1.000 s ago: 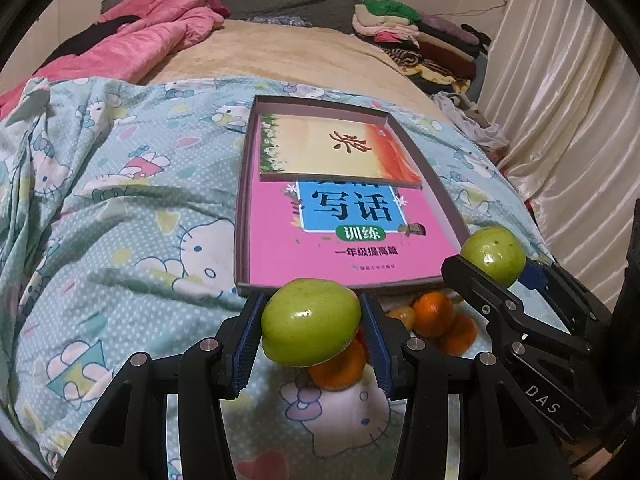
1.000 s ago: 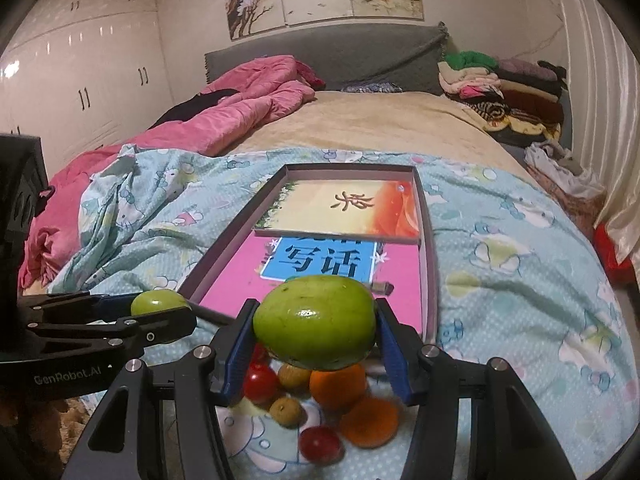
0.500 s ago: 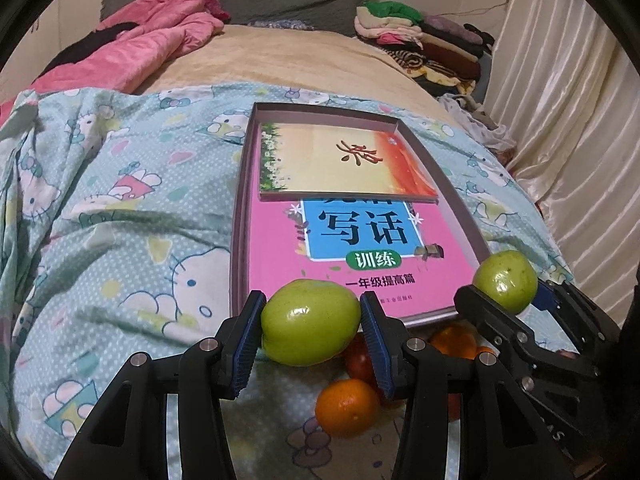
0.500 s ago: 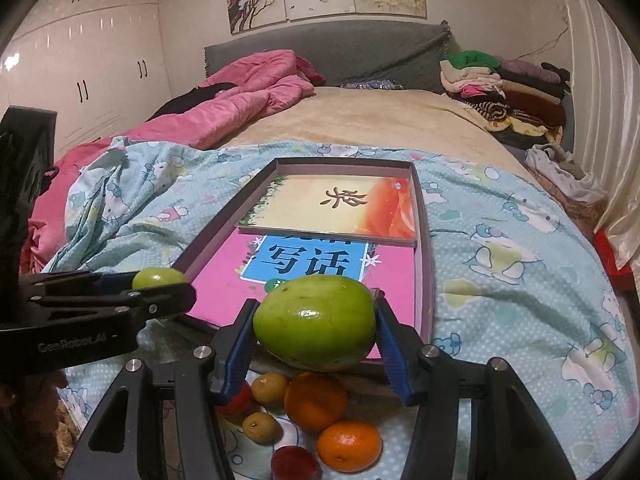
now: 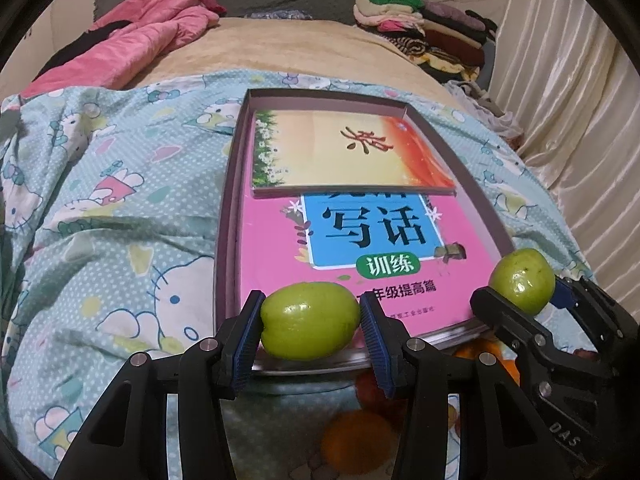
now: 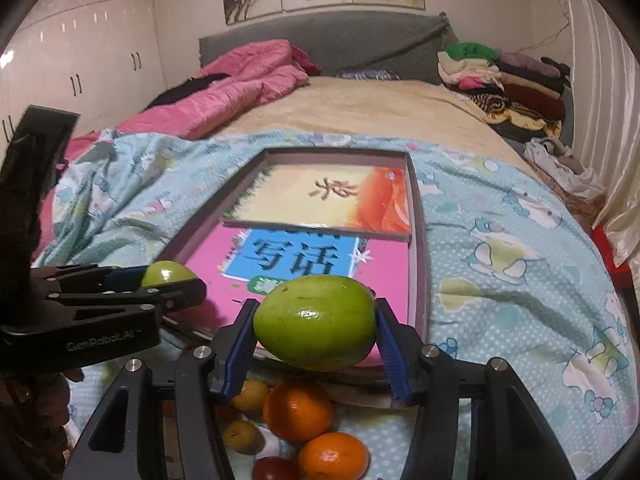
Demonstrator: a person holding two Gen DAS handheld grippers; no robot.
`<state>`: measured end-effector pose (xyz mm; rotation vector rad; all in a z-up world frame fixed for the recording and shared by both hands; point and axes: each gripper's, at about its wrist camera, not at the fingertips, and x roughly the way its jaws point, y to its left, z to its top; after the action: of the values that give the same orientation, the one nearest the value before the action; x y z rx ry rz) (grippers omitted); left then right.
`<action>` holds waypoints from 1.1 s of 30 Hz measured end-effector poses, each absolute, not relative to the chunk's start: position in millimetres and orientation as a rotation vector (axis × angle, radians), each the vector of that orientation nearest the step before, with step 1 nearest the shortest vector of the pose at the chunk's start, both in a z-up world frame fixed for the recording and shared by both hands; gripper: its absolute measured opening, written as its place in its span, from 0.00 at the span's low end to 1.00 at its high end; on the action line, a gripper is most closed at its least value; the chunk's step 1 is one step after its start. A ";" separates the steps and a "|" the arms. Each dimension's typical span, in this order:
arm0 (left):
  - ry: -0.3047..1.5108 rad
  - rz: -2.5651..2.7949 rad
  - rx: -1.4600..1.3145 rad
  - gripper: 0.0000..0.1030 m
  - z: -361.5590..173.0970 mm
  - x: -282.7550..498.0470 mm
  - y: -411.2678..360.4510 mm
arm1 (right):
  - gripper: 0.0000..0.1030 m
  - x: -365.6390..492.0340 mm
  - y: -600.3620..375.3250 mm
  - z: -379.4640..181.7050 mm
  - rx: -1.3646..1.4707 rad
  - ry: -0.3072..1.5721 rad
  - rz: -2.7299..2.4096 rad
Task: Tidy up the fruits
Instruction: 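Lift both green fruits and carry them over the grey tray, then lower both green fruits onto the pink book and open both tools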
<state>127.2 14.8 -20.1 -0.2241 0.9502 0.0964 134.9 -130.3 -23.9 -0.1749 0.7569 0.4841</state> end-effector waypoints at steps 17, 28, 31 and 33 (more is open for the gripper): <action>0.945 0.090 -0.172 0.48 -23.0 124.9 12.4 | 0.55 141.3 -122.8 -38.4 -0.230 0.787 0.482; 0.935 0.093 -0.149 0.48 -21.4 122.3 12.7 | 0.55 139.2 -124.1 -38.8 -0.233 0.774 0.473; 0.934 0.093 -0.151 0.48 -21.3 121.8 12.3 | 0.55 139.3 -125.3 -38.3 -0.229 0.775 0.471; 0.934 0.093 -0.154 0.48 -21.0 121.5 12.6 | 0.55 139.3 -125.7 -38.2 -0.229 0.774 0.471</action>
<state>121.5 12.6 -21.0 -0.1543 0.9338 0.0935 139.3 -125.7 -38.2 -0.2288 0.7741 0.4709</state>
